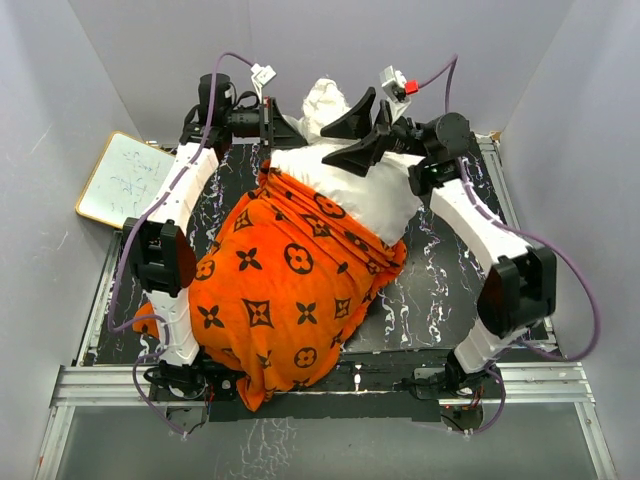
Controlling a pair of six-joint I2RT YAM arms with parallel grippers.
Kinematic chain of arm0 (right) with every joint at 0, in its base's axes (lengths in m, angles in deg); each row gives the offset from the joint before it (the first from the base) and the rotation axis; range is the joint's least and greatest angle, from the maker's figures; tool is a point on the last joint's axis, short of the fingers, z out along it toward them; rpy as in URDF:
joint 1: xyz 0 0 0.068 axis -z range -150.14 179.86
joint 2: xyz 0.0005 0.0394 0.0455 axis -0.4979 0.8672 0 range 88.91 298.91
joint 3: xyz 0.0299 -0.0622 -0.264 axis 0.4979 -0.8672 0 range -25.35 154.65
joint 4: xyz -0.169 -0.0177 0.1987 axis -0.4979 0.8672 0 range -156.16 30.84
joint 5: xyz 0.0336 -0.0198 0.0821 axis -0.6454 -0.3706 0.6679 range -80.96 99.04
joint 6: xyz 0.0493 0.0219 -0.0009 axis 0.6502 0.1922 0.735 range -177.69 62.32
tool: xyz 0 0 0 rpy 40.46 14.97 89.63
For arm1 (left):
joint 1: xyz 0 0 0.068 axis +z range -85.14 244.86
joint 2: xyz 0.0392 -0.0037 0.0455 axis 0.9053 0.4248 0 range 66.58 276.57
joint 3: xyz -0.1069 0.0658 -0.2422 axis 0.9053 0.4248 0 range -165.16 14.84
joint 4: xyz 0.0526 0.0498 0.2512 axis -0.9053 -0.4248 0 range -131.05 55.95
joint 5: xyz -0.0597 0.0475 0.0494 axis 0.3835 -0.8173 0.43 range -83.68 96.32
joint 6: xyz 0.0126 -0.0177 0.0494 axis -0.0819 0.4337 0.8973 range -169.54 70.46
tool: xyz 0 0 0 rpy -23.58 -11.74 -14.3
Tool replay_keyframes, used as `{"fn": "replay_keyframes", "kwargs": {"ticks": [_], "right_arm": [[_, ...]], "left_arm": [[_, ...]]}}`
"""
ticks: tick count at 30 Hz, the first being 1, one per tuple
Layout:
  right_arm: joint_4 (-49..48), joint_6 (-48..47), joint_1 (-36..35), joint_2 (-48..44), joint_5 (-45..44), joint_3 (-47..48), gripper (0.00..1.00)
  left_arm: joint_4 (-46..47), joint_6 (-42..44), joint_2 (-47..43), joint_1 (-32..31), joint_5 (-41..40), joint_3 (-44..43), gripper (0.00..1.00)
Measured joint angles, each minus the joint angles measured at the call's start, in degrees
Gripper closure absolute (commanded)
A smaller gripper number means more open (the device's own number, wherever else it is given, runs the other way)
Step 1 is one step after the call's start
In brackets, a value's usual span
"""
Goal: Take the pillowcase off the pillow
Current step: Remove the pillow from the pillowcase.
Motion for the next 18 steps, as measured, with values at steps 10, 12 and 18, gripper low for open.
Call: {"fn": "replay_keyframes", "kwargs": {"ticks": [10, 12, 18], "right_arm": [[40.35, -29.77, 7.98, -13.99, -9.53, -0.96, 0.02], [42.75, -31.28, 11.87, -13.84, -10.84, -0.94, 0.02], [46.93, -32.28, 11.93, -10.19, -3.34, 0.52, 0.02]], "left_arm": [[19.17, -15.56, -1.66, -1.97, 2.40, 4.94, 1.00], [21.09, -17.38, -2.78, -2.19, 3.37, 4.94, 1.00], [23.61, -19.28, -4.83, -4.04, 4.74, 4.72, 1.00]]}}
